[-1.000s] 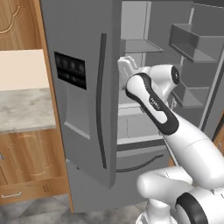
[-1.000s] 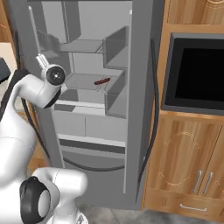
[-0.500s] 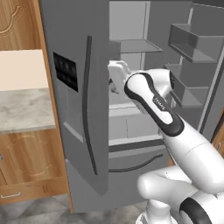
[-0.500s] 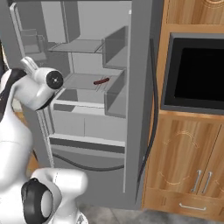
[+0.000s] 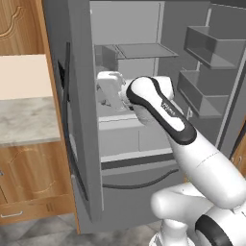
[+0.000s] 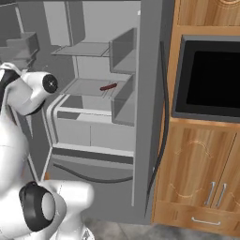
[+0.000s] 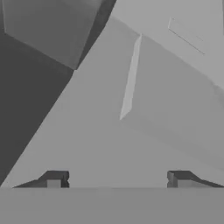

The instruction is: Move the hot dog bun to the plate on the dining table and place the condiment next to that plate. Then navigate to the fridge and take the sausage and place it on the plate as well.

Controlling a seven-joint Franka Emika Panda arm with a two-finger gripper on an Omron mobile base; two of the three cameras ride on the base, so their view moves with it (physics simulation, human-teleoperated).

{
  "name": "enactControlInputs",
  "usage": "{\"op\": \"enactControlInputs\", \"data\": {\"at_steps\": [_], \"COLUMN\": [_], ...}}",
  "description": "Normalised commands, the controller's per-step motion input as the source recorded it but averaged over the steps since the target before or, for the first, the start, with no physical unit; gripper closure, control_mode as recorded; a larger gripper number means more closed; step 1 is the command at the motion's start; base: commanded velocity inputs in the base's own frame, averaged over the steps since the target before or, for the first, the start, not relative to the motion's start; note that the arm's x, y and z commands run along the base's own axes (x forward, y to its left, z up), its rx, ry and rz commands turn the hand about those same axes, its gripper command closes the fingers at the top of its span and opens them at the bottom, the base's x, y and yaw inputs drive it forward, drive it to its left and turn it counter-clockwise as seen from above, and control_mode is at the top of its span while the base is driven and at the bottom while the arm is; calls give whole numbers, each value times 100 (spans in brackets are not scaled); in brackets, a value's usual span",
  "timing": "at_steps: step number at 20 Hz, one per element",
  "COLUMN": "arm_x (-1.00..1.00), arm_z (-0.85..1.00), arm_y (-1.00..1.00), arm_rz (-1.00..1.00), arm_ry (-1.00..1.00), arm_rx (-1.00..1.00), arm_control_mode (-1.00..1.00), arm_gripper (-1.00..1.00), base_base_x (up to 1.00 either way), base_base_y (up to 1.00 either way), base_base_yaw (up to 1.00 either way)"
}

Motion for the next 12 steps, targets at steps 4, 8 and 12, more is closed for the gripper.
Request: {"op": "enactControlInputs", "data": {"at_steps": [4, 8, 12], "arm_x": [-1, 0, 0], "arm_z": [0, 0, 0], "arm_y": [100, 99, 92], "arm_rz": [22, 19, 14], "arm_ry": [2, 1, 0], "arm_rx": [-1, 0, -3], "arm_control_mode": [-100, -100, -100], "arm_gripper": [-100, -100, -100], "base_base_x": [0, 0, 0], "base_base_y": [0, 0, 0], "base_base_yaw": [0, 0, 0]}}
